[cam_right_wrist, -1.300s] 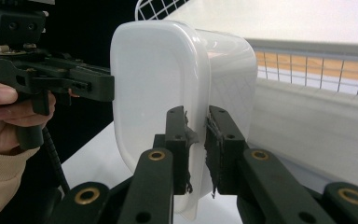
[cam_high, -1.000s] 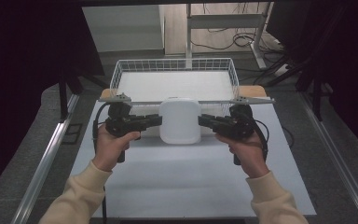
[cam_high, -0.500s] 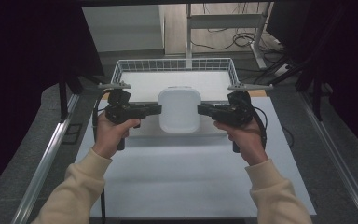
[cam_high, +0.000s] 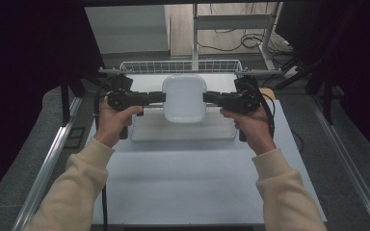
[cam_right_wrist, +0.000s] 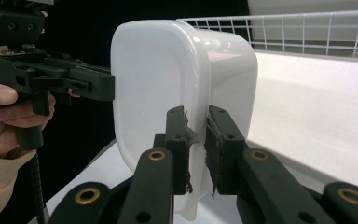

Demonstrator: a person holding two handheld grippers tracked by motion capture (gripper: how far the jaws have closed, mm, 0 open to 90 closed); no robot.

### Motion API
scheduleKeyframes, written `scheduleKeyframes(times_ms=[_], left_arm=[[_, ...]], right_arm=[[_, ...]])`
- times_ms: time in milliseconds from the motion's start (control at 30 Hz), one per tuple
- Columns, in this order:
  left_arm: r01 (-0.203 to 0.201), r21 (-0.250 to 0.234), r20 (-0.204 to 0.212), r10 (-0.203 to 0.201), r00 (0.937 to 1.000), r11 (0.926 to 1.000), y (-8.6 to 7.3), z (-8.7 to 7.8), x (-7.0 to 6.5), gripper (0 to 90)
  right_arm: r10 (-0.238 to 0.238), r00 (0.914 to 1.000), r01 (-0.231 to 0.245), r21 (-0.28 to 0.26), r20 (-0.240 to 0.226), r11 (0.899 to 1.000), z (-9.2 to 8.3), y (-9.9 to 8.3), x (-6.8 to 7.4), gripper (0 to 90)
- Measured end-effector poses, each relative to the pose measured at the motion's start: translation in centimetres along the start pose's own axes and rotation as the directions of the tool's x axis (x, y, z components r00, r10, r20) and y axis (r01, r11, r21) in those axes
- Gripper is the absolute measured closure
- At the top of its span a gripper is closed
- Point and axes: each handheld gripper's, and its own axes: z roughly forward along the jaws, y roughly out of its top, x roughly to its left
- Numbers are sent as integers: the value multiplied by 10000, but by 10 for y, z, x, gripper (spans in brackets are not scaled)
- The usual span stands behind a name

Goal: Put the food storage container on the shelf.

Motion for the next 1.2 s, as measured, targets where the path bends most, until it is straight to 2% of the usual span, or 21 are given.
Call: scheduleKeyframes(times_ms=[100, 300, 400, 500, 567, 667, 833, 933, 1033, 1133, 1167, 1200], left_arm=[[-101, -10, 16, 101, 9999, 9999, 9, 0, 3, 795], [-42, -112, 101, 43, 9999, 9999, 24, 1, 10, 797], [127, -122, 25, -127, 9999, 9998, 34, 2, 15, 797], [205, -146, -29, -205, 9998, 9997, 37, 4, 19, 797], [451, -174, 12, -450, 9990, 9988, 38, 8, 27, 796], [590, -155, 28, -590, 9983, 9981, 39, 11, 32, 795], [1040, 52, 11, -1040, 9946, 9946, 40, 21, 47, 791], [1151, 266, -93, -1149, 9933, 9930, 40, 27, 55, 790], [1339, 116, -18, -1339, 9910, 9909, 42, 30, 61, 789], [1449, 63, -19, -1449, 9894, 9894, 44, 32, 64, 783], [1581, 51, 45, -1581, 9874, 9874, 45, 34, 67, 783], [1888, 106, 12, -1889, 9820, 9819, 46, 37, 70, 769]], right_arm=[[-6, 10000, 6, 35, 0, 10000, 2, 8, -3, 793], [191, 9997, -190, 48, -135, 9998, 8, 24, -12, 792], [301, 9994, -300, 103, -164, 9995, 14, 32, -18, 792], [321, 9993, -318, 131, -189, 9994, 16, 36, -20, 791], [404, 9989, -400, 199, -227, 9990, 21, 41, -25, 792], [487, 9986, -481, 268, -199, 9985, 25, 43, -28, 792], [783, 9969, -778, 473, -75, 9958, 36, 45, -37, 792], [974, 9952, -975, 673, 35, 9930, 44, 45, -43, 789], [1298, 9915, -1296, 690, 14, 9892, 49, 47, -49, 787], [1416, 9899, -1415, 687, 39, 9875, 53, 49, -52, 777], [1444, 9895, -1447, 676, 96, 9872, 54, 50, -53, 767], [1608, 9867, -1621, 648, 240, 9847, 59, 52, -57, 747]])
